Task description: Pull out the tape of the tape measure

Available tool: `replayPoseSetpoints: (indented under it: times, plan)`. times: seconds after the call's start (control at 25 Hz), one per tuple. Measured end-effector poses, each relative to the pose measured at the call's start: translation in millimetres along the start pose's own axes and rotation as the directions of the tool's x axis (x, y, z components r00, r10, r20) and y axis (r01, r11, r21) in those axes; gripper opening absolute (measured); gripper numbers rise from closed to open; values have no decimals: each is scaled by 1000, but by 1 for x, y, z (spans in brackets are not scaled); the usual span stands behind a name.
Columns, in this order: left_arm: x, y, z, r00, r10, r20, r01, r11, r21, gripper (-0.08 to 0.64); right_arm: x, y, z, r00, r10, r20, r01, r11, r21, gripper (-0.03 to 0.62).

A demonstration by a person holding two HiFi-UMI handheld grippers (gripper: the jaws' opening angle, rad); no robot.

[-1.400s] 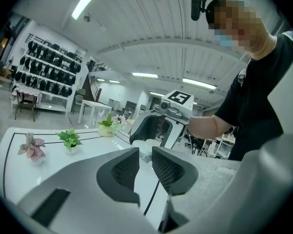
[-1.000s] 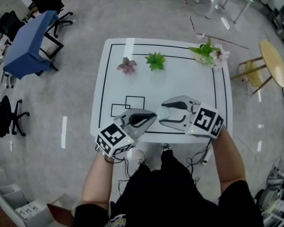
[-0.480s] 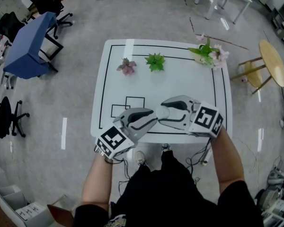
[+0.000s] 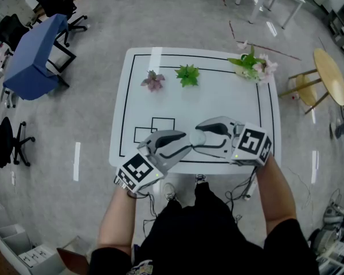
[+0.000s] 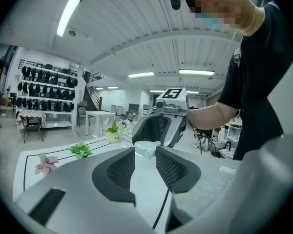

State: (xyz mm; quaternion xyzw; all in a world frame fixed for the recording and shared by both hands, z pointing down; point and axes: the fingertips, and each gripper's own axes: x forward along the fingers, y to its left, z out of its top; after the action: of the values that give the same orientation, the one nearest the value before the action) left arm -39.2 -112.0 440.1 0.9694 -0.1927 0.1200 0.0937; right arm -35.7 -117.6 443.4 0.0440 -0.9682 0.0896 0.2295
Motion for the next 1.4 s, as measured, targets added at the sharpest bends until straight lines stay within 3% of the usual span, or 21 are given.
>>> replayPoseSetpoints:
  times: [0.36, 0.84, 1.4]
  plan:
    - [1, -11, -1, 997, -74, 25, 75, 996, -45, 92, 0, 6, 0, 998, 47, 36, -49, 998, 40, 218]
    - [-1, -10, 3, 997, -69, 33, 70, 996, -50, 31, -3, 3, 3, 999, 33, 40, -34, 998, 46, 216]
    - [-3, 3, 1, 999, 28, 16, -27, 998, -53, 8, -1, -2, 1, 999, -37, 25, 36, 999, 29, 218]
